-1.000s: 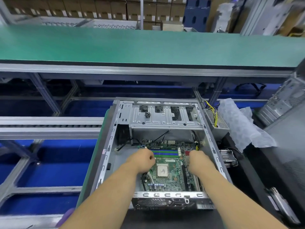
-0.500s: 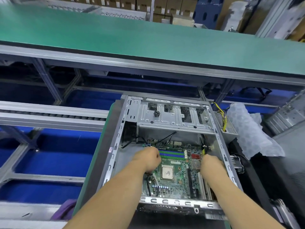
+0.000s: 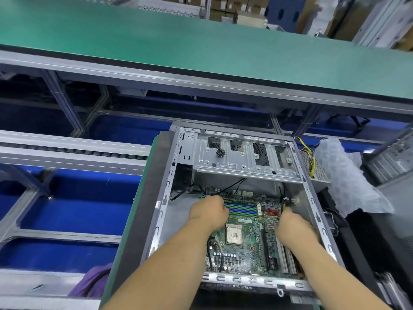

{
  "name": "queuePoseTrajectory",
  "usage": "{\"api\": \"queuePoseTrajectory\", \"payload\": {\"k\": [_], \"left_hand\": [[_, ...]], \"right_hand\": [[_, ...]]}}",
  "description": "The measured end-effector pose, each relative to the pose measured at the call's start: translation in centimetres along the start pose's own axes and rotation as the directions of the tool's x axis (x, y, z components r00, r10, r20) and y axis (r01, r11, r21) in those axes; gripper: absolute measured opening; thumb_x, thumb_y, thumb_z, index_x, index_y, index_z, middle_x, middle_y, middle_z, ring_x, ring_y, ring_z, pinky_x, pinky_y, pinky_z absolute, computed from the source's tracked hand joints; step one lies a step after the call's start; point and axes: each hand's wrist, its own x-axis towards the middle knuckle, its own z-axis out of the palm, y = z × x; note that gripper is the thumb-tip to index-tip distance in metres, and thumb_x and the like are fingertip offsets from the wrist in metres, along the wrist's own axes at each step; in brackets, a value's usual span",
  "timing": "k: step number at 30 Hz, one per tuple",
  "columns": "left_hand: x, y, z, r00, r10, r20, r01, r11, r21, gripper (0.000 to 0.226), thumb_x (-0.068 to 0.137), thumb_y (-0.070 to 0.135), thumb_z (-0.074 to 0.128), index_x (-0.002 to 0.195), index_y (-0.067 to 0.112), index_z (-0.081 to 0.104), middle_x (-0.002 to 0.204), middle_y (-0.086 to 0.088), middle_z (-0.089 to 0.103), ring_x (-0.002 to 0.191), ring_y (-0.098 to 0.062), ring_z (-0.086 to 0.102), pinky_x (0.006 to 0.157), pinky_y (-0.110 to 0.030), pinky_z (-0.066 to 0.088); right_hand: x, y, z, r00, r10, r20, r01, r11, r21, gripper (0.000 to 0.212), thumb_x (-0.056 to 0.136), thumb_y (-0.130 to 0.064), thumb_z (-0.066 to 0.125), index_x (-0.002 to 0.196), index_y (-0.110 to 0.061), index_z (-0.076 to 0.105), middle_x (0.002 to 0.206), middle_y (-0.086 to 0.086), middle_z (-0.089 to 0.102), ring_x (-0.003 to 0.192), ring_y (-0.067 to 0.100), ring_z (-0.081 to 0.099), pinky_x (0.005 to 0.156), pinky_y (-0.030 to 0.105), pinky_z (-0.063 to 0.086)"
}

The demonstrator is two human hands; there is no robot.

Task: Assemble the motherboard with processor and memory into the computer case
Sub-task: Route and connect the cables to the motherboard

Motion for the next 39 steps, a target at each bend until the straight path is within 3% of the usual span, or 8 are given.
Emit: {"api": "queuePoseTrajectory", "payload": {"k": [9, 13, 17, 22, 27, 32, 36, 39], "left_hand": [[0.3, -1.4, -0.6, 0.971, -0.201, -0.127, 0.176, 0.966, -0.188, 0.026, 0.093, 0.029, 0.042, 0.068, 0.02, 0.043, 0.068, 0.001, 0.05, 0.061, -0.02, 0.045, 0.053, -0.026, 0.03], [-0.2, -2.9, -0.6, 0.94, -0.318, -0.119, 0.293, 0.937, -0.189, 0.027, 0.099, 0.032, 0.041, 0.077, 0.019, 0.047, 0.065, 0.002, 0.049, 0.056, -0.018, 0.043, 0.055, -0.025, 0.033], [-1.1, -3.8, -0.7, 0.923, -0.378, -0.076, 0.368, 0.922, -0.119, 0.022, 0.098, 0.028, 0.042, 0.1, 0.016, 0.06, 0.07, -0.004, 0.054, 0.073, -0.023, 0.06, 0.062, -0.025, 0.037], [-2.3, -3.9, -1.0, 0.905, -0.417, -0.087, 0.416, 0.909, -0.03, 0.028, 0.098, 0.029, 0.042, 0.117, 0.017, 0.058, 0.081, 0.0, 0.054, 0.08, -0.024, 0.055, 0.07, -0.028, 0.042], [-2.3, -3.5, -0.9, 0.91, -0.41, -0.054, 0.409, 0.912, -0.032, 0.031, 0.099, 0.03, 0.042, 0.119, 0.014, 0.059, 0.098, -0.007, 0.065, 0.095, -0.028, 0.063, 0.086, -0.035, 0.051], [-1.5, -3.3, -1.1, 0.916, -0.396, -0.07, 0.361, 0.887, -0.287, 0.032, 0.1, 0.021, 0.045, 0.131, 0.018, 0.049, 0.105, -0.005, 0.063, 0.085, -0.023, 0.054, 0.073, -0.028, 0.044], [-1.1, -2.7, -0.7, 0.961, -0.259, -0.101, 0.228, 0.941, -0.249, 0.038, 0.097, 0.013, 0.046, 0.134, 0.018, 0.046, 0.108, -0.006, 0.059, 0.092, -0.026, 0.059, 0.081, -0.038, 0.054], [-0.3, -2.8, -0.2, 0.973, -0.217, -0.08, 0.196, 0.957, -0.213, 0.053, 0.097, 0.009, 0.044, 0.148, 0.021, 0.033, 0.134, -0.014, 0.049, 0.118, -0.033, 0.053, 0.094, -0.046, 0.05]], "right_hand": [[0.0, -0.4, -0.1, 0.998, -0.047, 0.05, 0.04, 0.99, 0.133, 0.042, 0.097, -0.044, 0.059, 0.115, -0.006, 0.052, 0.085, 0.003, 0.064, 0.075, 0.02, 0.065, 0.069, 0.034, 0.058], [-0.1, -0.4, -0.9, 0.99, -0.027, -0.141, 0.027, 1.0, 0.001, 0.017, 0.095, -0.01, 0.054, 0.111, -0.005, 0.054, 0.097, 0.011, 0.07, 0.082, 0.026, 0.068, 0.066, 0.031, 0.052], [-0.6, -0.9, -0.6, 0.96, -0.276, 0.037, 0.277, 0.961, -0.014, 0.005, 0.095, -0.014, 0.05, 0.093, -0.018, 0.05, 0.08, -0.002, 0.059, 0.071, 0.016, 0.06, 0.062, 0.031, 0.053], [-0.2, -1.6, -0.6, 0.904, -0.421, -0.07, 0.427, 0.895, 0.125, 0.011, 0.097, -0.028, 0.048, 0.095, -0.023, 0.057, 0.079, -0.007, 0.064, 0.061, 0.01, 0.062, 0.054, 0.029, 0.051], [1.2, -5.9, -2.0, 0.889, -0.455, -0.049, 0.425, 0.783, 0.454, 0.037, 0.1, -0.031, 0.053, 0.137, -0.028, 0.056, 0.122, 0.001, 0.065, 0.093, 0.017, 0.062, 0.084, 0.035, 0.053], [2.0, -11.5, -1.2, 0.911, -0.409, 0.049, 0.383, 0.885, 0.263, 0.048, 0.101, -0.04, 0.043, 0.148, -0.027, 0.043, 0.14, 0.014, 0.053, 0.134, 0.038, 0.037, 0.108, 0.049, 0.027], [2.6, -12.6, -0.6, 0.933, -0.349, 0.093, 0.248, 0.806, 0.537, 0.039, 0.101, -0.039, 0.048, 0.128, -0.013, 0.058, 0.11, 0.012, 0.067, 0.111, 0.032, 0.057, 0.103, 0.04, 0.039], [2.7, -11.9, -0.5, 0.948, -0.317, 0.023, 0.154, 0.521, 0.839, 0.022, 0.098, -0.027, 0.061, 0.116, -0.015, 0.068, 0.076, 0.001, 0.068, 0.073, 0.018, 0.061, 0.071, 0.028, 0.049]]}}
